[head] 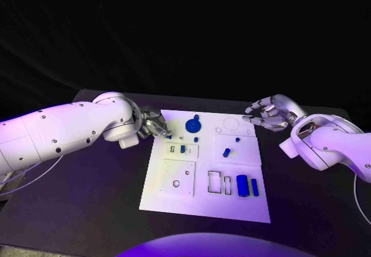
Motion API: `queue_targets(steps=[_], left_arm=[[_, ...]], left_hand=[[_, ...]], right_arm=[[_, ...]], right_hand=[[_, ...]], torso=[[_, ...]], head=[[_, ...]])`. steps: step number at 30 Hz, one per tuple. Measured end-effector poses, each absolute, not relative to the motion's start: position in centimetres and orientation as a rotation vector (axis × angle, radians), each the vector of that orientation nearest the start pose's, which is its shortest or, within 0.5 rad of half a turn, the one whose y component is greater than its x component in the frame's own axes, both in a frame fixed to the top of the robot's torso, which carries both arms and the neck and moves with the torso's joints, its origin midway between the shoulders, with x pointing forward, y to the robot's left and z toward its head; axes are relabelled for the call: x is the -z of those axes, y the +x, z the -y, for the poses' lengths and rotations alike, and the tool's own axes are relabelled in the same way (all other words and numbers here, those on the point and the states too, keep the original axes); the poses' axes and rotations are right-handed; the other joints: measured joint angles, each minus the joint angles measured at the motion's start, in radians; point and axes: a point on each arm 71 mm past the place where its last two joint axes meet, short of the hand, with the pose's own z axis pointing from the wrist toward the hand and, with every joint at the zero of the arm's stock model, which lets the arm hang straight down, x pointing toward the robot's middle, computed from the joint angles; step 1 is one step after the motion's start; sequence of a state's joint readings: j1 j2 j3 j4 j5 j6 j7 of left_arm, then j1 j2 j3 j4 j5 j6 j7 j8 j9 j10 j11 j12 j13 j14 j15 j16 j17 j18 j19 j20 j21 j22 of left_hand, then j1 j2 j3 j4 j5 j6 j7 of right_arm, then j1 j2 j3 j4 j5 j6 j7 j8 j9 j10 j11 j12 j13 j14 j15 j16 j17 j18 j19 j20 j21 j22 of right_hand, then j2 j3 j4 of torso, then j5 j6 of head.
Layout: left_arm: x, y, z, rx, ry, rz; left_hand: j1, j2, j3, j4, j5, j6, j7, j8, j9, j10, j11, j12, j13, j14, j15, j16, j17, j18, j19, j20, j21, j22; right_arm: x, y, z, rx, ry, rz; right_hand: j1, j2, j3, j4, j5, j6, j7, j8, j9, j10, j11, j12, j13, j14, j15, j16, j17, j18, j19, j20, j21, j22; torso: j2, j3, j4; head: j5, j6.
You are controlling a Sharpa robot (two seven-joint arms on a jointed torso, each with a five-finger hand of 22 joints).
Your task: Assemble the parts on the task board
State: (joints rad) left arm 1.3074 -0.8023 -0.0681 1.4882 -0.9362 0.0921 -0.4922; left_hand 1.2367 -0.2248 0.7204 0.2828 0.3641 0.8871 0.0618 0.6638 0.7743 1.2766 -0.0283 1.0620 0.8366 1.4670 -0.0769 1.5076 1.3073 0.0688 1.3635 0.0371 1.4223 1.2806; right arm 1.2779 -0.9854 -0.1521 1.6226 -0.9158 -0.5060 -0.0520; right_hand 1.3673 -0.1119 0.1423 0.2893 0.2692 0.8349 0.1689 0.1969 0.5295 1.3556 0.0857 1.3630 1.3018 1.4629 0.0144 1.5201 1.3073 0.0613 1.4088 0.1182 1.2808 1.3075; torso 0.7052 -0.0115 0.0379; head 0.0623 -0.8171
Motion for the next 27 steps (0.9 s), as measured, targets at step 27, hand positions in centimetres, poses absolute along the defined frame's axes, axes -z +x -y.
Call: queue_targets(steps=[27], left_arm=[[20.3, 48.4, -18.8, 0.455, -0.127, -2.252]], left_hand=[[-0.038, -0.012, 0.022, -0.003, -0.001, 0.003, -0.003, 0.037, 0.000, 0.014, -0.003, 0.014, -0.001, -0.004, -0.003, 0.009, 0.000, 0.000, 0.007, -0.007, 0.004, 0.011]], right_arm=[[18.1, 46.8, 25.4, -0.796, 0.416, -1.654]], right_hand=[[0.000, 0.000, 0.000, 0.000, 0.004, 0.000, 0.000, 0.000, 0.000, 0.000, 0.000, -0.004, -0.001, 0.000, 0.000, 0.000, 0.000, 0.000, 0.000, 0.000, -0.004, 0.001]], torso=[[0.002, -0.0006, -0.0029]], head=[[0.008, -0.012]])
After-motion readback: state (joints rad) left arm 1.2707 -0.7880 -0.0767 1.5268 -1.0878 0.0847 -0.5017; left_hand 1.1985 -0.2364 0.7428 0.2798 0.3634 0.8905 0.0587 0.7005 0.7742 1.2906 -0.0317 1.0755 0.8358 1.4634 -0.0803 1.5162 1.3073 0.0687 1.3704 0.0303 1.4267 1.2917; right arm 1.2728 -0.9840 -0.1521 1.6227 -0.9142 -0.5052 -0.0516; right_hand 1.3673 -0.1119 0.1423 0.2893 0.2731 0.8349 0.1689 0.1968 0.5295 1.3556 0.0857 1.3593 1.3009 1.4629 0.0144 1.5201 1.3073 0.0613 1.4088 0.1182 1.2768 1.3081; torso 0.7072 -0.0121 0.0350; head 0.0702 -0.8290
